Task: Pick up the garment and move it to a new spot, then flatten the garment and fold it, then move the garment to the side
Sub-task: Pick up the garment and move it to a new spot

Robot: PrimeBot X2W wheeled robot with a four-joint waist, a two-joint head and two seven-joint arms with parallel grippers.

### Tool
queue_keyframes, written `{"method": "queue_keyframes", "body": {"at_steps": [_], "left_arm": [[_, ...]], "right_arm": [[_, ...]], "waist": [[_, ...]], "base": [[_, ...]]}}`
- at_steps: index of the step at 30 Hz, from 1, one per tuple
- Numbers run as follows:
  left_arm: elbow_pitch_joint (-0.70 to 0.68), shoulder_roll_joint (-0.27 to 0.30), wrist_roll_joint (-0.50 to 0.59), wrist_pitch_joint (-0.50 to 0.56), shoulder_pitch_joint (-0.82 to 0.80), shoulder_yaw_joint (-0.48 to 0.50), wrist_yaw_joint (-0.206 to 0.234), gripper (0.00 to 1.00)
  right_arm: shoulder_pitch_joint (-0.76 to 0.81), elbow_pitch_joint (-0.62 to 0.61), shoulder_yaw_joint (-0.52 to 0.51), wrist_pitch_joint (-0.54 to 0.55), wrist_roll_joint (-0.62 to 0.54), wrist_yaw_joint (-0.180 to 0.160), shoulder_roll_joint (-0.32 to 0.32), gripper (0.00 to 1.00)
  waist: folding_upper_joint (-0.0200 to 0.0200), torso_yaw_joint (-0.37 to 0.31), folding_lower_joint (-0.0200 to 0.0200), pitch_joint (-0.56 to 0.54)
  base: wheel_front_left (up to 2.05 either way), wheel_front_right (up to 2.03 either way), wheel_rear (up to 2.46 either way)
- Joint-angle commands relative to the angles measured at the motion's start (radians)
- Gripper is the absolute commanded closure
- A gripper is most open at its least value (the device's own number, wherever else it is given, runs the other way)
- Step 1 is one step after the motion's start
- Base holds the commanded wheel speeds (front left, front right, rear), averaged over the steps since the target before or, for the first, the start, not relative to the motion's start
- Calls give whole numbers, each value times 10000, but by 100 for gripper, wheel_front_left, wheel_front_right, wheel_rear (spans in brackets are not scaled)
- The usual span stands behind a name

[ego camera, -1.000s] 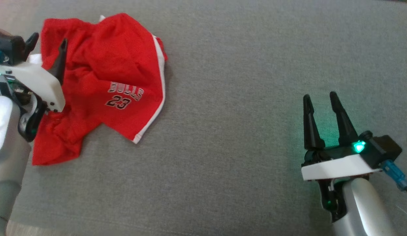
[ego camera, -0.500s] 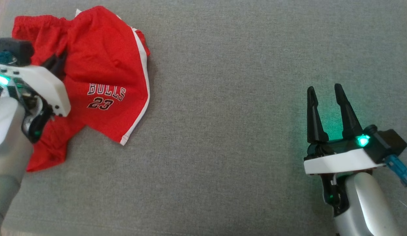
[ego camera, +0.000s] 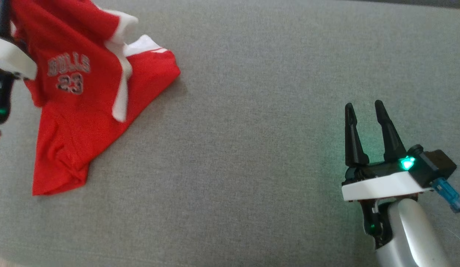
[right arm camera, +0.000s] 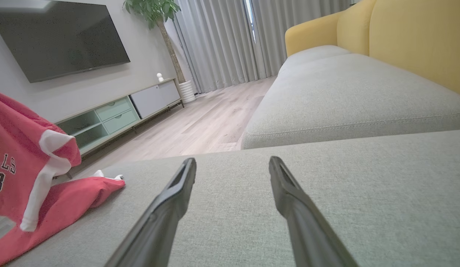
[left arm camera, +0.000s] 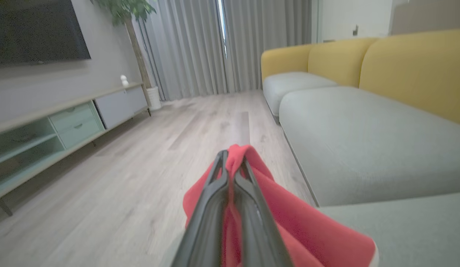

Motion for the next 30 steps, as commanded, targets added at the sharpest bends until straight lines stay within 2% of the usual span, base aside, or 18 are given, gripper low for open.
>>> {"method": "queue_keyframes", "body": {"at_steps": [1,8,15,24,30], "left_arm": [[-283,687,-22,-178,-674,513,75,100],[-1653,629,-228,-609,-697,909,222,100],[-3392,230,-367,-144,-81,537,486,100],[-5234,-654,-643,662,760,-127,1123,100],[-5397,-1400,-591,764,814,-509,1443,100]], "right_arm": [[63,-277,276,-107,63,77,-31,0],[177,-260,261,-107,344,77,-31,0],[169,-295,128,-107,484,77,-31,0],[-106,-445,209,-107,1069,77,-31,0],[-451,-794,537,-107,1361,77,-31,0]], "waist": [[0,30,1,-201],[0,-105,1,-791],[0,-640,1,-1076],[0,-2245,1,-973],[0,-3456,1,-592]], "base": [[0,0,0],[0,0,0],[0,0,0],[0,0,0],[0,0,0]]}}
